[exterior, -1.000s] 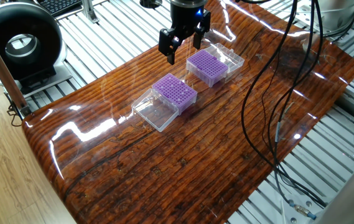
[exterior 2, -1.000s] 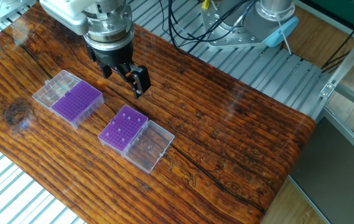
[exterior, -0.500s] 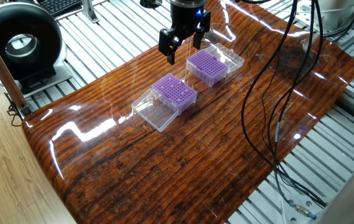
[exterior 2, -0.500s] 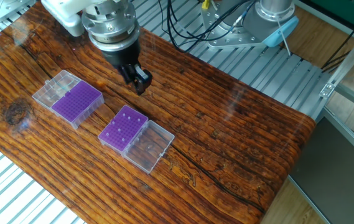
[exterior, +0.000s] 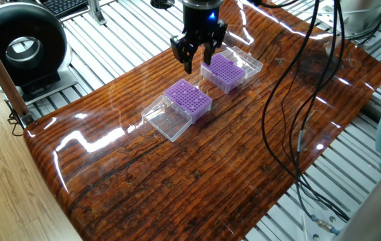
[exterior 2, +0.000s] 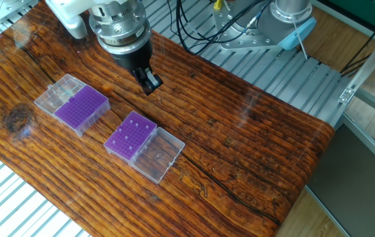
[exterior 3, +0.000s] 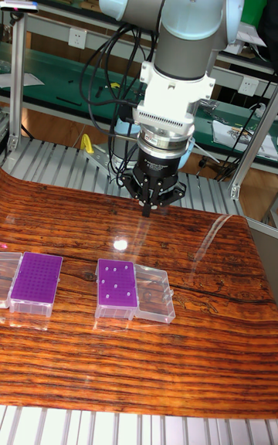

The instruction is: Transfer all small pipette tips from one holder to another

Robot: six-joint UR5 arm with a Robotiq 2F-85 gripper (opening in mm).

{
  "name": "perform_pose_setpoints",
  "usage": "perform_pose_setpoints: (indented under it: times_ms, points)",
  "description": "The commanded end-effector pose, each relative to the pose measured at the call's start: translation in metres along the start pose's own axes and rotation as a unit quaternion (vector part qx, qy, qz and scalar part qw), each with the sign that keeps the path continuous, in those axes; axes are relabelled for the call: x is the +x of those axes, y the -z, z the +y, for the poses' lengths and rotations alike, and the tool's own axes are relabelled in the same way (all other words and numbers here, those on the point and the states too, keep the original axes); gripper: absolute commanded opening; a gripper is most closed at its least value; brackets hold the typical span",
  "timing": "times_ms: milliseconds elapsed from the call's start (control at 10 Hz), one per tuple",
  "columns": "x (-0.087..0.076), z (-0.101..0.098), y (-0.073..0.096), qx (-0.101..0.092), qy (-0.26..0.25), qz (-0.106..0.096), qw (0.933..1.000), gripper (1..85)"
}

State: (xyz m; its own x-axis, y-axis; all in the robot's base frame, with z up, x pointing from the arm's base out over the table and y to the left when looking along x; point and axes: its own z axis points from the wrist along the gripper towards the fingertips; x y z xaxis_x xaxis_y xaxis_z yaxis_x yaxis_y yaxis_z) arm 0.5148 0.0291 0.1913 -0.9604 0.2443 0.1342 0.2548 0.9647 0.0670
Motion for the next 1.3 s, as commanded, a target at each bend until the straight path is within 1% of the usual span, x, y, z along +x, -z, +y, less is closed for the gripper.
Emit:
perform_pose_setpoints:
  times_ms: [0,400,600,700,800,900,1000,1200]
  points:
    - [0.001,0.004,0.001,-0.007,-0.005,0.003,1.0000,1.3]
    - [0.000,0.005,0.001,-0.007,-0.005,0.001,1.0000,1.3]
    - [-0.001,0.003,0.001,-0.001,-0.009,0.000,1.0000,1.7]
    - [0.000,0.002,0.000,-0.001,-0.004,0.000,1.0000,8.0]
    - [0.013,-0.010,-0.001,0.012,0.034,0.023,0.9991,22.7]
    - [0.018,-0.012,-0.004,0.007,0.053,0.028,0.9982,40.7]
    - [0.017,-0.010,-0.005,0.002,0.055,0.026,0.9982,47.3]
    - [0.018,-0.010,-0.004,0.001,0.067,0.027,0.9974,59.3]
